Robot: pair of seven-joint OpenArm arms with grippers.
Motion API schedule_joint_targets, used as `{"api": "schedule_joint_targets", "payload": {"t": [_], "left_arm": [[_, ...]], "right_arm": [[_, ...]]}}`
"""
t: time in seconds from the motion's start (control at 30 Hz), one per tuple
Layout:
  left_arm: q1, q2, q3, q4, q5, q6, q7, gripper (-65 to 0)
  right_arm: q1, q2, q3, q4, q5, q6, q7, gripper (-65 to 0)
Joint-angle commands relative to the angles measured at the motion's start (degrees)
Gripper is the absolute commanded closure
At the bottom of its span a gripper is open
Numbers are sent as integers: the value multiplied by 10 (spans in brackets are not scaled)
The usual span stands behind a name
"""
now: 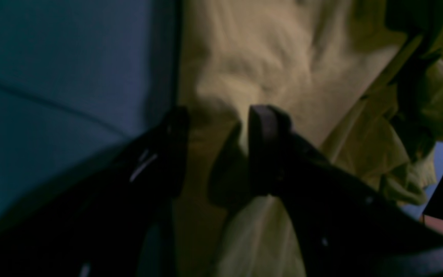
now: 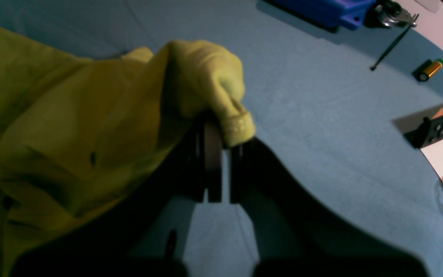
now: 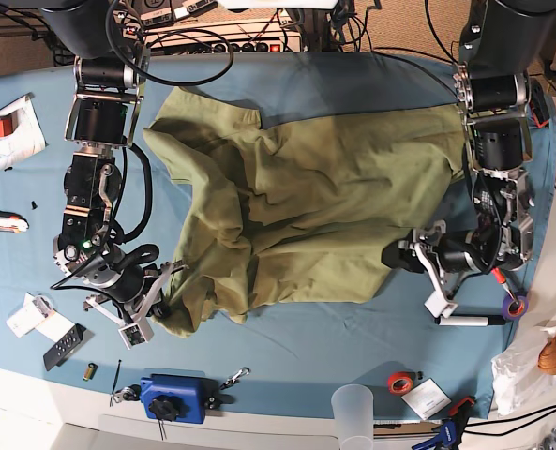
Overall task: Layout the t-shirt on the table in an organized manner, then fold the t-shirt properly
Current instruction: 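Drag the grasped shirt edges outward with both grippers to spread it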
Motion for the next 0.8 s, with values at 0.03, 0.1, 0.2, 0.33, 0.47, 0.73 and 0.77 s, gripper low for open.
{"api": "schedule_joint_targets", "payload": {"t": [0.03, 0.1, 0.2, 0.33, 0.47, 0.73, 0.77], "left_arm": [[-19, -6, 7, 10, -12, -3, -9, -253], [-19, -6, 28, 10, -10, -3, -9, -253], [-19, -6, 81, 10, 11, 1, -12, -253], [-19, -6, 148, 10, 75, 57, -75, -195], [-24, -7, 163, 10, 108, 115, -95, -2], [-53, -16, 162, 12, 104, 91, -70, 0], [-61, -19, 162, 12, 104, 91, -70, 0]], "right_arm": [[17, 6, 2, 10, 6, -3, 11, 0], [17, 6, 2, 10, 6, -3, 11, 0], [17, 6, 2, 10, 6, -3, 11, 0], [17, 6, 2, 10, 6, -3, 8, 0], [17, 7, 2, 10, 6, -3, -4, 0], [17, 6, 2, 10, 6, -3, -3, 0], [17, 6, 2, 10, 6, -3, -3, 0]]}}
